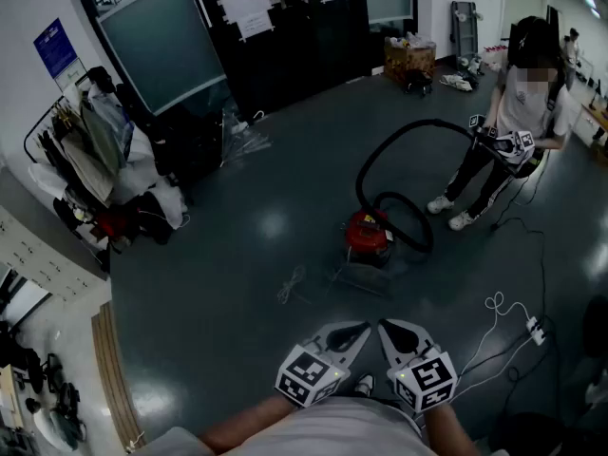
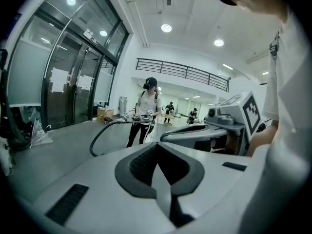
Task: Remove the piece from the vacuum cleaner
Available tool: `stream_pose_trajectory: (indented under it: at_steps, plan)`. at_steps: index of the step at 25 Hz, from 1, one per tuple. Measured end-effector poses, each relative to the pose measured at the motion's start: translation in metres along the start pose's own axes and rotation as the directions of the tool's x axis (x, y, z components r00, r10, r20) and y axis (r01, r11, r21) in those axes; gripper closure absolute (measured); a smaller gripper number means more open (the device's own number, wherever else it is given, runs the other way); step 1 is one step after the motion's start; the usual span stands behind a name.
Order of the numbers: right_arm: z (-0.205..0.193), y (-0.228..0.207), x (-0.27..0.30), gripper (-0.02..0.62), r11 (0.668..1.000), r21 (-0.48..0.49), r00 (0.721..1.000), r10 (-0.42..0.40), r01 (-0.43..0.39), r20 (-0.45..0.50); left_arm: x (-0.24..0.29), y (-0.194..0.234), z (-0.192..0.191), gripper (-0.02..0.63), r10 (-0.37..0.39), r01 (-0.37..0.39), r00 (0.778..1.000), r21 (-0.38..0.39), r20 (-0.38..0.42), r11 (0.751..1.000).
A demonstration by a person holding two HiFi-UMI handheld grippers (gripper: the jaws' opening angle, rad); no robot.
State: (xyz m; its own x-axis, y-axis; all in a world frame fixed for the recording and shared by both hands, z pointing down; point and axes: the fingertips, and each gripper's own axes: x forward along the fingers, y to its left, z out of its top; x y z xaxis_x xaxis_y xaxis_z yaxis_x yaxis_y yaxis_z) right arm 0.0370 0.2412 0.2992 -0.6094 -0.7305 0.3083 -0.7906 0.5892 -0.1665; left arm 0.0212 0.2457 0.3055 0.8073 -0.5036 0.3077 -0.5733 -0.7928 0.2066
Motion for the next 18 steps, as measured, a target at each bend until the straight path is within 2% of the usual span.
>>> stream_pose_trajectory:
  at_steps: [18]
  plan:
    - [-0.0084,-0.0029,-0.0054,0.586,1.000,-0.008,1.000,0.004,-0.004,-0.020,0.0077,-0.0087,-0.0043,0.600,-0.019,0.019,1.000,-0.004,-0.003,1.000]
